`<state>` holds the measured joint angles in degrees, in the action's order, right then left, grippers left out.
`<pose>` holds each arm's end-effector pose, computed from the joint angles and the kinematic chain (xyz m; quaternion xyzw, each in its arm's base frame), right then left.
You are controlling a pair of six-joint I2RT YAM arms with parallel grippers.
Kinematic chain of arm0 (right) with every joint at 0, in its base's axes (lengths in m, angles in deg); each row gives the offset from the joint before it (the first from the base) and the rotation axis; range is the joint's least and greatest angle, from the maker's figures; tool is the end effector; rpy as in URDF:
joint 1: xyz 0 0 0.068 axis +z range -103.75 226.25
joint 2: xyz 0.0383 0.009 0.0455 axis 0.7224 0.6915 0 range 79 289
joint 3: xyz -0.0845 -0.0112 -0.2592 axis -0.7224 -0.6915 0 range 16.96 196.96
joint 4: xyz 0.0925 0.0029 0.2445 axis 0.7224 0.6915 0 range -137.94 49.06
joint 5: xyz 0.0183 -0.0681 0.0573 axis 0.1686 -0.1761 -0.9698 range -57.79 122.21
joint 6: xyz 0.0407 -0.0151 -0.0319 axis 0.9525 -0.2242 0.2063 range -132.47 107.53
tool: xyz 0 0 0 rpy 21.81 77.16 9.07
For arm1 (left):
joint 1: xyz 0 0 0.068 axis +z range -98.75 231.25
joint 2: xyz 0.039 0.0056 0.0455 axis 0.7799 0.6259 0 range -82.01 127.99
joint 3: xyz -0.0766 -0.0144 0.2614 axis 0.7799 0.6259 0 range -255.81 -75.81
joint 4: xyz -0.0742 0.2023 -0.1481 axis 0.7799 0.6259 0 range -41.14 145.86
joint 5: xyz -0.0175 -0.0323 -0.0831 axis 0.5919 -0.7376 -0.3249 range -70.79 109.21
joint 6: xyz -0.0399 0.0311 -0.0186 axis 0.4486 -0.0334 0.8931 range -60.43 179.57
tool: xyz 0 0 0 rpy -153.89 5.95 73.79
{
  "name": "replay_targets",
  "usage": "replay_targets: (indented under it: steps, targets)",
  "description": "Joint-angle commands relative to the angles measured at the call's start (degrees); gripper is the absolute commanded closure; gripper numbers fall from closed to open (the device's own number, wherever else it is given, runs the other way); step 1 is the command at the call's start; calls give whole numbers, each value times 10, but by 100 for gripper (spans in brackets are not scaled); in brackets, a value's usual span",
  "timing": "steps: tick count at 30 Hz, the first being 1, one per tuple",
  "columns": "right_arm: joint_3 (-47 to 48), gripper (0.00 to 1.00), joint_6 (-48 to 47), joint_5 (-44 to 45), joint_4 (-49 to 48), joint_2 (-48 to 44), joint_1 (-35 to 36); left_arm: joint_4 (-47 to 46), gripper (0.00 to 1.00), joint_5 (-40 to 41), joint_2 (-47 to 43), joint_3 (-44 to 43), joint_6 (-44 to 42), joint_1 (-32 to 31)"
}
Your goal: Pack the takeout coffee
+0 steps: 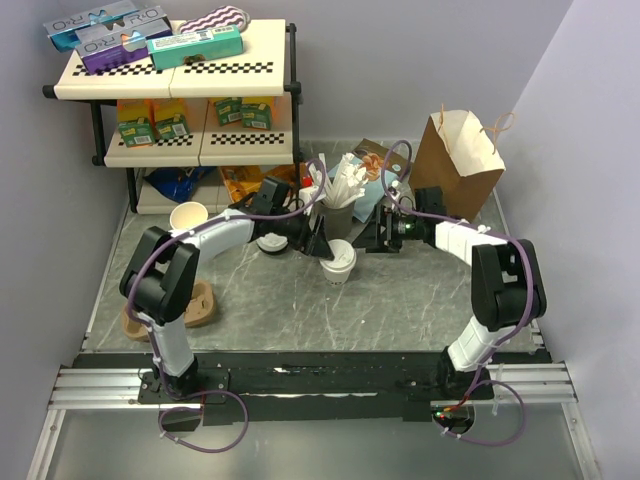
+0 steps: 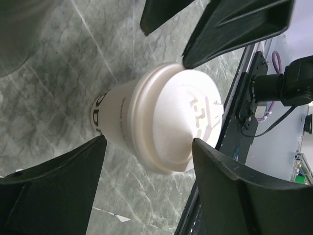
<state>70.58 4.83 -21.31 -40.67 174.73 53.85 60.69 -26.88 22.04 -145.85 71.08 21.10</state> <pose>0.3235 0.0721 0.1843 -0.0849 0.8476 0.4792 0.2117 0.3240 -0.2177 0.2115 0.2834 0.8176 -0.4620 0.1943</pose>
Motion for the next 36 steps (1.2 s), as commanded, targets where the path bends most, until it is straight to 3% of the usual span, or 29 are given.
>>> replay_targets:
  steps: [1, 10, 16, 20, 27, 36]
  targets:
    - [27, 16, -8, -2, 15, 16, 7, -8, 23, -3, 10, -30, 2, -4]
    - [35, 18, -32, 68, 74, 40, 7, -18, 26, 9, 38, -22, 21, 2]
    - [43, 18, -36, 76, 83, 44, 8, -115, 29, -79, 48, 31, 112, 35]
    - [44, 18, -40, 84, 88, 50, 9, -236, 30, -126, 63, 78, 221, 47]
    - [45, 18, -51, 104, 95, 51, 17, -284, 31, -138, 70, 125, 256, 45]
    - [39, 17, -45, 74, 71, 4, 22, -169, 25, -141, 26, 47, 158, 46]
